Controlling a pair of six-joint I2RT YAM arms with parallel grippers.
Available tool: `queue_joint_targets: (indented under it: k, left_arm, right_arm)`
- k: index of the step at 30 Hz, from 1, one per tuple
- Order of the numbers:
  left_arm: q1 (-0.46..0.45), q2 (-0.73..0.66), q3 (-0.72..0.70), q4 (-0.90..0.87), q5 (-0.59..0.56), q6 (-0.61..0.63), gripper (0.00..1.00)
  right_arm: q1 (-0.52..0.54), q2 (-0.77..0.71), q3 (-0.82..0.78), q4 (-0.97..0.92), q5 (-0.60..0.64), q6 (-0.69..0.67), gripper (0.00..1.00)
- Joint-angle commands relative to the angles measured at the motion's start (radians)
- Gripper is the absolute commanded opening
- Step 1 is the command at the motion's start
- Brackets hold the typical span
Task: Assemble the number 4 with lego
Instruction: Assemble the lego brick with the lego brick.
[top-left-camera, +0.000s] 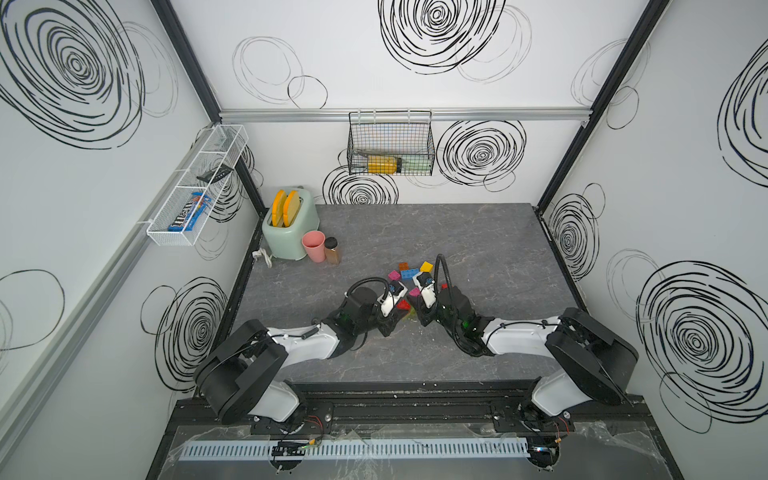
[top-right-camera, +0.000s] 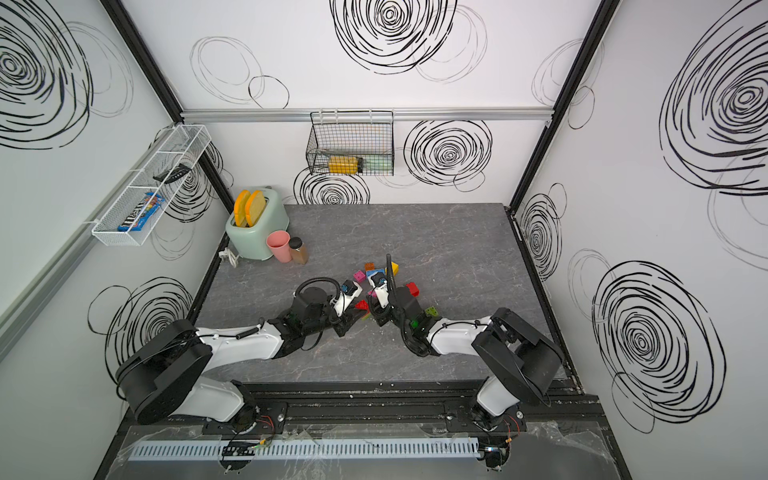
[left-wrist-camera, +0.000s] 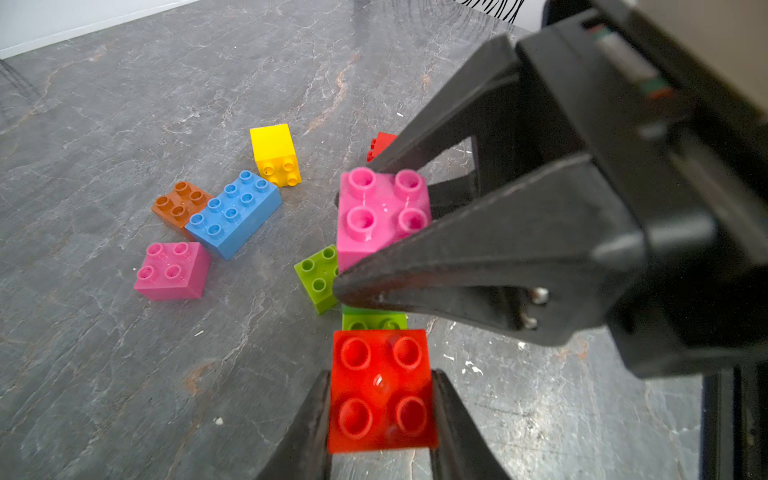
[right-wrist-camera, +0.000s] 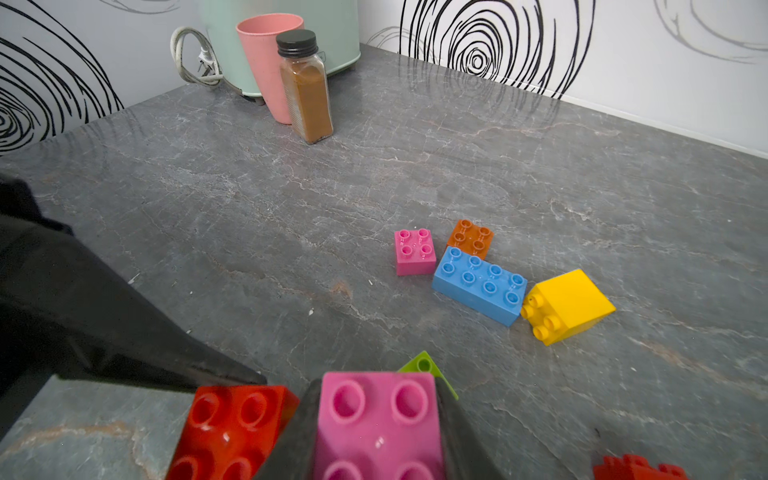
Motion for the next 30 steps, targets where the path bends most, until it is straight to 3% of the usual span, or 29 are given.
queue_joint_targets:
  k: [1, 5, 30]
  left_arm:
    - [-0.014, 0.061, -0.009, -0.165, -0.027, -0.016, 0.0]
    - [0.013, 0.051, -0.048, -0.111, 0.036, -0.066, 0.0]
    - [-0.075, 0.133, 0.031, -0.227, -0.053, -0.028, 0.0]
  right_arm:
    - [0.005, 0.047, -0.067, -0.188, -0.023, -0.003, 0.0]
    - [0.005, 0.052, -0.077, -0.184, -0.024, 0.004, 0.0]
    - [0.005, 0.06, -0.107, -0.18, -0.02, 0.027, 0.0]
